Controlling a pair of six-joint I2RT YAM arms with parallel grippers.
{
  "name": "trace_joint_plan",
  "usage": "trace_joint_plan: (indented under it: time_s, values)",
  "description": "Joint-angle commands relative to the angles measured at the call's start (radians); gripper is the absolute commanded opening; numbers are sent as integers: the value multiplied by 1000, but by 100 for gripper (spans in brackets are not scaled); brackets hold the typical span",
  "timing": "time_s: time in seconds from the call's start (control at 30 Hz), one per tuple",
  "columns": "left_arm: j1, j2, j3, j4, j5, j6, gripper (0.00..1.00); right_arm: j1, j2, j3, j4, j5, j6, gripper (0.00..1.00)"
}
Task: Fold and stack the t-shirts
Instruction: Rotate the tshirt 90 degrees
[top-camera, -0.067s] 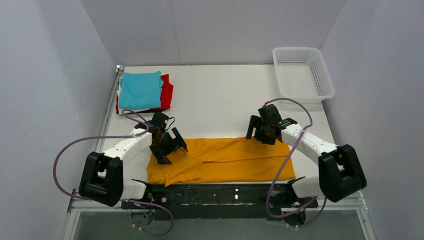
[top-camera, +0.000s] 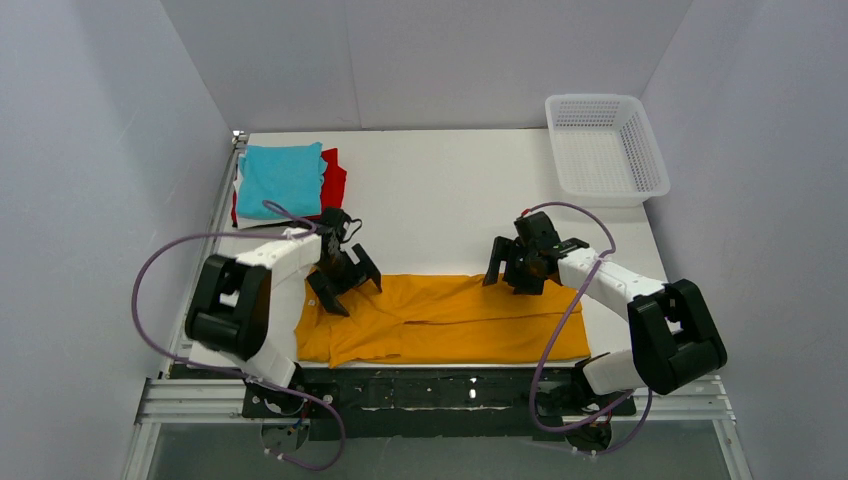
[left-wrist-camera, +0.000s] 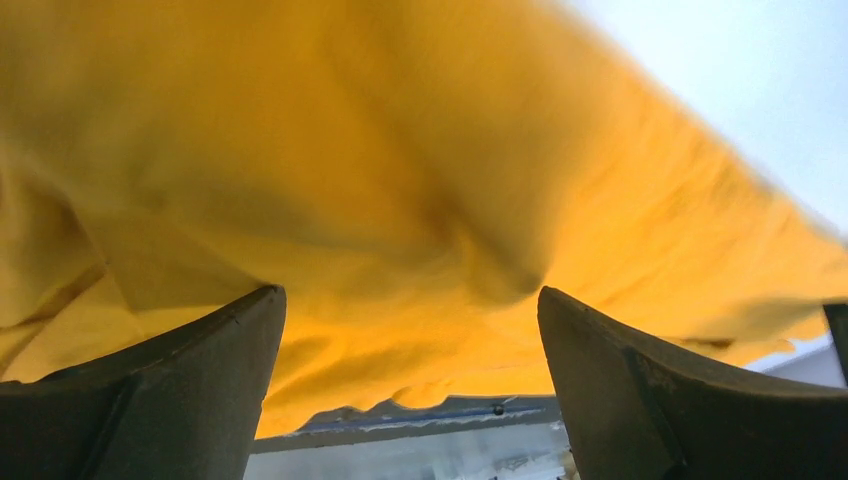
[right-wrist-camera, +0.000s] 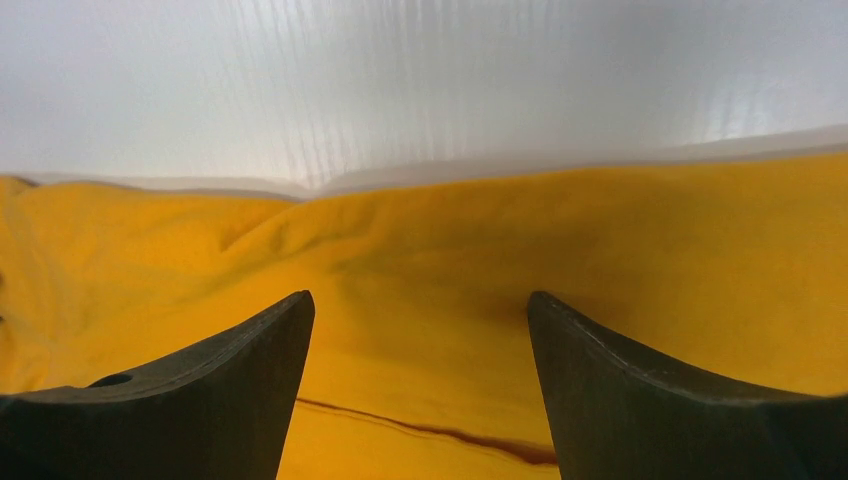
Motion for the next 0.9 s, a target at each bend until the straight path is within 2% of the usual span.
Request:
trace_joint_plan:
  time_s: [0.0,0.17,0.3,0.37,0.4,0.43,0.5,0.57,0.63,0.8,0.87]
  values:
    - [-4,375,325,9,-40,-11,98,4,-53,-64,-32,-112,-12,88]
    - [-29,724,802,-36,-8,-24,98,9,-146,-138,-48,-208,12,89]
    - [-67,1067,1385,-223,10,-18,98,63,-169,-157,-35,-307,71,89]
    - [-88,1213,1652,-226,9,-40,98,110,-150,-148,0,-383,97,90]
    - [-97,1273,1731,-205,-6,-67,98,145,-131,-133,17,-419,96,90]
    - [-101,1332,1772,-157,-15,-111,98,174,-102,-97,28,-467,87,90]
    - [-105,1380,1737,33,-31,-252,98,240,-32,-18,27,-513,45,90]
    - [-108,1460,1800,100,-65,-408,98,306,43,67,15,-554,6,90]
    - [-113,1525,1877,154,-44,-476,98,352,101,132,-1,-596,-14,91]
    - [-129,1395,1699,119,-130,-312,98,384,123,163,8,-597,8,91]
    - [-123,1394,1740,51,-142,-268,98,384,105,165,-14,-545,13,91]
